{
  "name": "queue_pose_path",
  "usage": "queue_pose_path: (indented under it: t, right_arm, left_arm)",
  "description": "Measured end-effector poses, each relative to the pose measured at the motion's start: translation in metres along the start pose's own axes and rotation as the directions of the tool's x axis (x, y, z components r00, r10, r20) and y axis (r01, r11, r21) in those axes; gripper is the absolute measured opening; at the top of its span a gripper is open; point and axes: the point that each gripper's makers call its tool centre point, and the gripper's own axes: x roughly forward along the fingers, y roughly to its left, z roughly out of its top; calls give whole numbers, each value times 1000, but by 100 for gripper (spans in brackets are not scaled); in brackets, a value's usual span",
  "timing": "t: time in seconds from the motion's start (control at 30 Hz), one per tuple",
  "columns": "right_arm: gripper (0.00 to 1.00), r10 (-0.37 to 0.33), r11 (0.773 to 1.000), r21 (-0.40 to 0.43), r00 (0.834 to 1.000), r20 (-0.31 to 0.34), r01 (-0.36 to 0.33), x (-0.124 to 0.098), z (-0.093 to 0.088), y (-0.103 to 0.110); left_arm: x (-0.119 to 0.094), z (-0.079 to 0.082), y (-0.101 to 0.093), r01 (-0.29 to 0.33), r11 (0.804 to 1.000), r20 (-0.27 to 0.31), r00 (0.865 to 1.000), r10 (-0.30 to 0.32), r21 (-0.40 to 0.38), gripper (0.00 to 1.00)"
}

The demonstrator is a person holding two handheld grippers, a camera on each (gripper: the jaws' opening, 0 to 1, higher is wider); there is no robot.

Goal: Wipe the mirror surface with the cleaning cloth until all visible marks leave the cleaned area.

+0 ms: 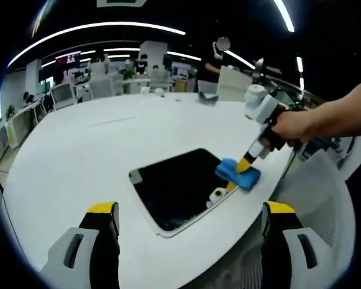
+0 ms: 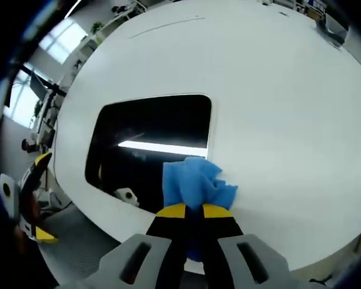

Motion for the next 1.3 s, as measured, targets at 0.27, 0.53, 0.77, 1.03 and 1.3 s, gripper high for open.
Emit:
queue_pose_path:
  t: [0.27, 0.53, 0.77, 1.03, 1.3]
  right_arm:
    - [1, -30, 999, 36, 1000, 5, 30, 1, 2, 2]
    - [1, -16, 999, 39, 1000, 21, 15, 6, 5, 19]
    - [1, -7, 999, 36, 999, 35, 5, 9, 6, 37]
    - [1, 11, 1000, 17, 999, 34, -12, 14, 9, 57]
    - [1, 25, 1000, 13, 999, 35, -26, 18, 12, 76]
  left_arm:
    - [-1, 2, -3, 2, 999, 13, 1000, -2, 32, 99]
    - [-1, 1, -3, 11, 1000, 10, 1000, -11, 17, 99]
    - [-1, 1, -6, 27, 999, 9, 1000, -27, 31, 99]
    - [-1, 1, -8, 38, 999, 6, 999, -38, 37, 99]
    - [-2, 1, -7, 44, 999, 9, 999, -44, 28, 99]
